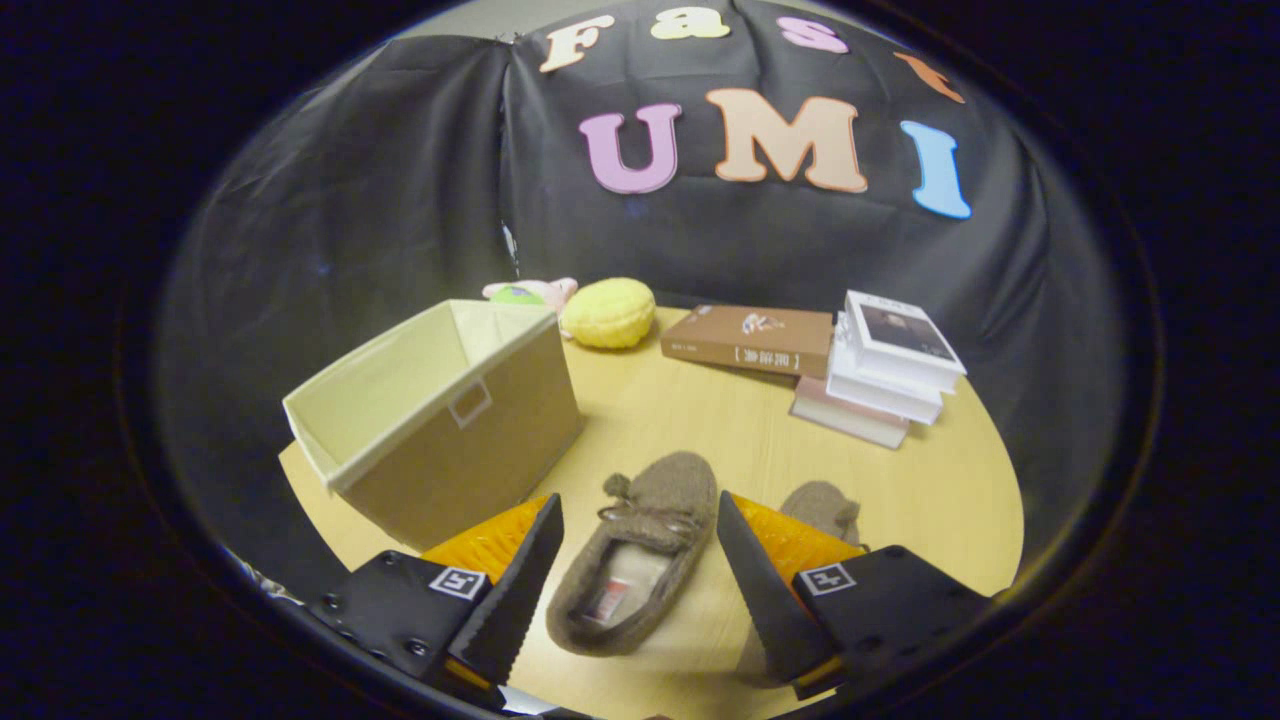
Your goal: Open the storage box then place both shoes into the box .Put the left shoe in first, then the right shoe, with the right side of both shoes facing outward in a uniform manner.
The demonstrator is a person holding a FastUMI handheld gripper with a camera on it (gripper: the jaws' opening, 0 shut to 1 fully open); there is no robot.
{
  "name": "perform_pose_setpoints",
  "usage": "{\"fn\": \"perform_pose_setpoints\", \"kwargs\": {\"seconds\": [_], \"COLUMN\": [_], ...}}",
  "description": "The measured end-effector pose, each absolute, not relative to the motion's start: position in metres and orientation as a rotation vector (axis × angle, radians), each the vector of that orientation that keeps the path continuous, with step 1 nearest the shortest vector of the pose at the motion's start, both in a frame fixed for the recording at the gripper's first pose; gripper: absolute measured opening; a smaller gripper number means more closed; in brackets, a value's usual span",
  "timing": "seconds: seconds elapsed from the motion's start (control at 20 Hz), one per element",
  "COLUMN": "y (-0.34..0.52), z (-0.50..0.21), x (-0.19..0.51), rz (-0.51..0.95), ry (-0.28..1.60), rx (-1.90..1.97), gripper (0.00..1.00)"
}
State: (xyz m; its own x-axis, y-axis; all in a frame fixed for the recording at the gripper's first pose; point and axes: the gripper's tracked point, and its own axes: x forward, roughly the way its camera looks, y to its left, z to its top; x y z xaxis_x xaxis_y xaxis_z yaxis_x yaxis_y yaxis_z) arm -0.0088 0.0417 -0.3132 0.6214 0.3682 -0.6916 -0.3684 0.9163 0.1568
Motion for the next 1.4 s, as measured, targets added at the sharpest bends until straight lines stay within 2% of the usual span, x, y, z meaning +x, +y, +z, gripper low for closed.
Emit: {"fn": "perform_pose_setpoints", "kwargs": {"seconds": [0.5, 0.9, 1.25, 1.4], "y": [0.027, 0.033, 0.029, 0.031], "z": [-0.382, -0.402, -0.408, -0.400], "x": [-0.021, -0.030, -0.025, -0.024], "rz": [0.432, 0.435, 0.368, 0.340], "ry": [0.993, 1.134, 1.210, 1.214], "rx": [-0.043, -0.020, 0.045, 0.075], "gripper": [0.96, 0.46, 0.05, 0.05]}}
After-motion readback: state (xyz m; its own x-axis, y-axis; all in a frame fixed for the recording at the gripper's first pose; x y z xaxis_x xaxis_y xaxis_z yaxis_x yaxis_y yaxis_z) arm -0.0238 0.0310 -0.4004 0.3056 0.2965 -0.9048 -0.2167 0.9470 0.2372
